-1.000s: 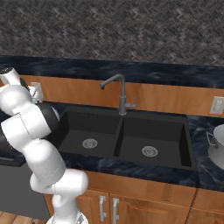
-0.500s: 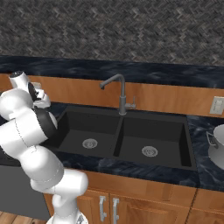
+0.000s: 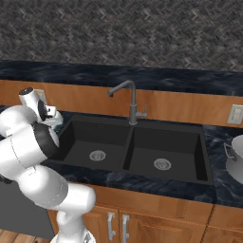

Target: Place the mug in the left basin and the pot in the right basin of the sink.

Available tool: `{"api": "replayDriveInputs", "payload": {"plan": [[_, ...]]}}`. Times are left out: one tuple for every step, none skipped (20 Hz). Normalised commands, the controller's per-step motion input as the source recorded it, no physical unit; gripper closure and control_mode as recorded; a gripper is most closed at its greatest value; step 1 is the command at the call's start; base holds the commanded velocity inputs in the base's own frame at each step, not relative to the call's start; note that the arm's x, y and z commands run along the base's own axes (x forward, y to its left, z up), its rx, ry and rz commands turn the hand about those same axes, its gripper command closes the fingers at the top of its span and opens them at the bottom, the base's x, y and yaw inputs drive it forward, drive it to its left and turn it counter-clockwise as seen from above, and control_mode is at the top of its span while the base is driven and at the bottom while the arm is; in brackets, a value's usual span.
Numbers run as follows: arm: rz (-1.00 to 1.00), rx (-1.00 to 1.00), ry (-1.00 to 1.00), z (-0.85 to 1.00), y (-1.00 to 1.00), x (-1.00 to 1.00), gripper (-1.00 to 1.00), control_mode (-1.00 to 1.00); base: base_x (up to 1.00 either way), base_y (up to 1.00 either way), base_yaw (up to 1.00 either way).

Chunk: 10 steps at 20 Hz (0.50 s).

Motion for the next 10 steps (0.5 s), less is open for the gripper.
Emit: {"api": "replayDriveInputs", "payload": {"plan": [[0.0,0.0,0.0,-0.19,-0.38,0.0,1.0,-1.0,0.0,0.0,0.0],[0.0,0.0,0.0,-0.18,-0.41,0.0,1.0,-1.0,0.0,0.0,0.0],[0.0,0.0,0.0,-0.18,-0.44,0.0,1.0,-1.0,0.0,0.0,0.0],[0.0,0.0,0.0,-0.18,-0.46,0.0,1.0,-1.0,0.0,0.0,0.0],[0.0,0.0,0.0,-0.2,-0.47,0.0,1.0,-1.0,0.0,0.0,0.0],[0.0,0.0,0.0,-0.24,-0.5,0.0,1.0,-1.0,0.0,0.0,0.0],[0.0,0.0,0.0,-0.26,-0.51,0.0,1.0,-1.0,0.0,0.0,0.0],[0.0,0.0,0.0,-0.28,-0.51,0.0,1.0,-1.0,0.0,0.0,0.0],[0.0,0.0,0.0,-0.32,-0.5,0.0,1.0,-1.0,0.0,0.0,0.0],[0.0,0.0,0.0,-0.4,-0.46,0.0,1.0,-1.0,0.0,0.0,0.0]]}}
